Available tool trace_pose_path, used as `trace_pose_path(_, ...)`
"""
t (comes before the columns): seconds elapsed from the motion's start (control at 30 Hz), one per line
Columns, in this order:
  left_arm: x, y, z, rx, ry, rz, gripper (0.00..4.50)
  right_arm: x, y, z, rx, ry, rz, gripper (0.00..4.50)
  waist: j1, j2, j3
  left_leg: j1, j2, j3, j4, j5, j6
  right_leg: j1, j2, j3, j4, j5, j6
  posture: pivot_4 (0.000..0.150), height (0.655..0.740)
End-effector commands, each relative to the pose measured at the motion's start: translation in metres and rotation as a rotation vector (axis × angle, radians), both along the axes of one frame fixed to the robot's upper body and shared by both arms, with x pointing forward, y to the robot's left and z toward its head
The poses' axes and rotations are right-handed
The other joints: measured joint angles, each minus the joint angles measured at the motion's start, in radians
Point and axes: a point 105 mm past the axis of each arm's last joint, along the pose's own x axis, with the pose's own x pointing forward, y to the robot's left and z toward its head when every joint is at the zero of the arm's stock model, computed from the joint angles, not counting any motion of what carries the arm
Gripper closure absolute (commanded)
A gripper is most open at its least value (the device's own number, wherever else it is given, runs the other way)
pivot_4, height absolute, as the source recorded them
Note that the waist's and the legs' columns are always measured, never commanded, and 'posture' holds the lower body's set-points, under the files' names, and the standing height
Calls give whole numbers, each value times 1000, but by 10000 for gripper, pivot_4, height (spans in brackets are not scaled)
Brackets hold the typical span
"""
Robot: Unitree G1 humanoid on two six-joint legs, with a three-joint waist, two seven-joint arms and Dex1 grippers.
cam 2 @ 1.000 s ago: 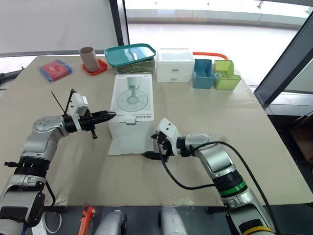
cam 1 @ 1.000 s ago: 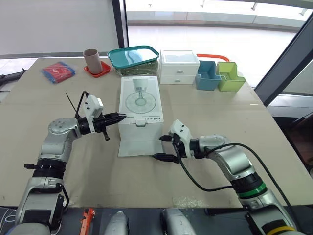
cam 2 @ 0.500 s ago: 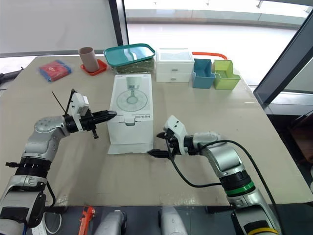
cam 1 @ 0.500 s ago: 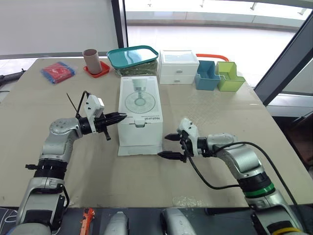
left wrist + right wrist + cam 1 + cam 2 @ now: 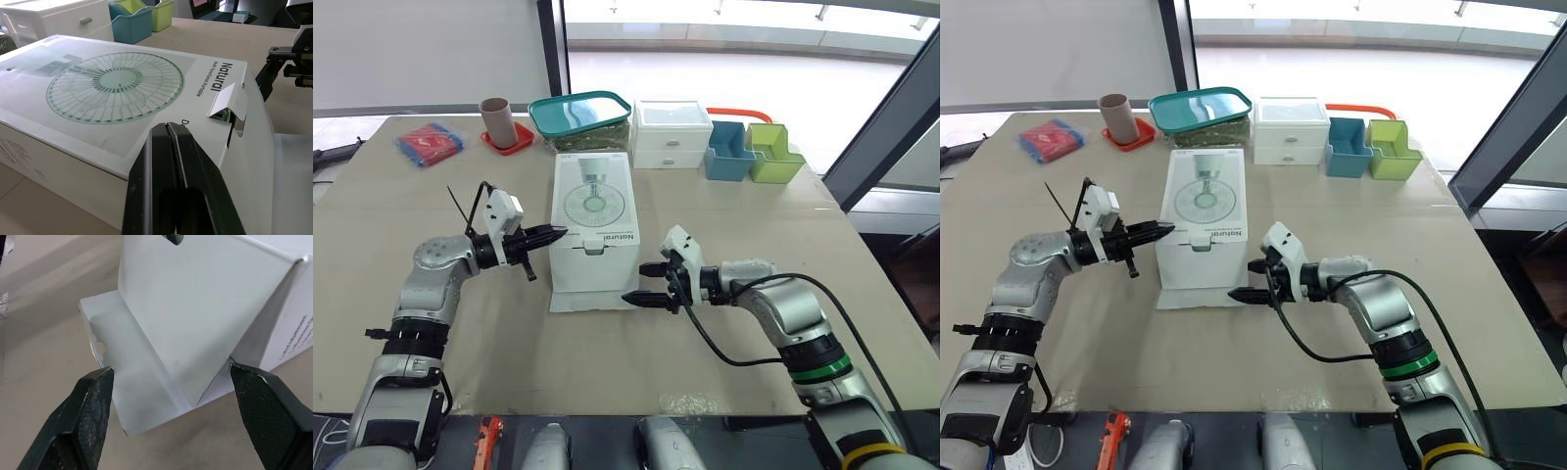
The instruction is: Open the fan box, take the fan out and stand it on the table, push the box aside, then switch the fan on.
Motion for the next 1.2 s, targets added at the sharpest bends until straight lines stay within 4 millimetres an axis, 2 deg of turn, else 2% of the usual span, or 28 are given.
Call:
trace_pose_path(0.03, 0, -2, 2, 12, -20, -7, 45000, -1, 5, 13, 33, -28, 37, 11971, 0, 0, 0, 0, 0, 0, 0, 0, 0, 0, 0, 0, 0, 0, 0, 1500, 7400)
trace_pose_path(0.07, 0, -2, 2, 13, -20, -6, 45000, -3, 5, 15, 44, -25, 45, 14197, 0, 0, 0, 0, 0, 0, 0, 0, 0, 0, 0, 0, 0, 0, 0, 1500, 7400)
trace_pose_path(0.1, 0, -2, 1, 14, -19, -7, 45000, -5, 4, 17, 51, -22, 52, 18447, 0, 0, 0, 0, 0, 0, 0, 0, 0, 0, 0, 0, 0, 0, 0, 1500, 7400)
trace_pose_path(0.13, 0, -2, 1, 17, -18, -9, 45000, -6, 2, 19, 55, -18, 59, 20075, 0, 0, 0, 0, 0, 0, 0, 0, 0, 0, 0, 0, 0, 0, 0, 1500, 7400)
trace_pose_path(0.33, 2, 0, -1, 32, -11, -19, 45000, -19, -3, 17, 46, -4, 108, 20075, 0, 0, 0, 0, 0, 0, 0, 0, 0, 0, 0, 0, 0, 0, 0, 1500, 7400)
trace_pose_path(0.57, 3, 2, -2, 63, -7, -41, 45000, -31, 0, 26, 87, 4, 159, 20075, 0, 0, 0, 0, 0, 0, 0, 0, 0, 0, 0, 0, 0, 0, 0, 1500, 7400)
trace_pose_path(1.2, 0, 10, 4, 73, -11, -37, 45000, -29, 5, 72, 277, -41, 166, 20075, 0, 0, 0, 0, 0, 0, 0, 0, 0, 0, 0, 0, 0, 0, 0, 1500, 7400)
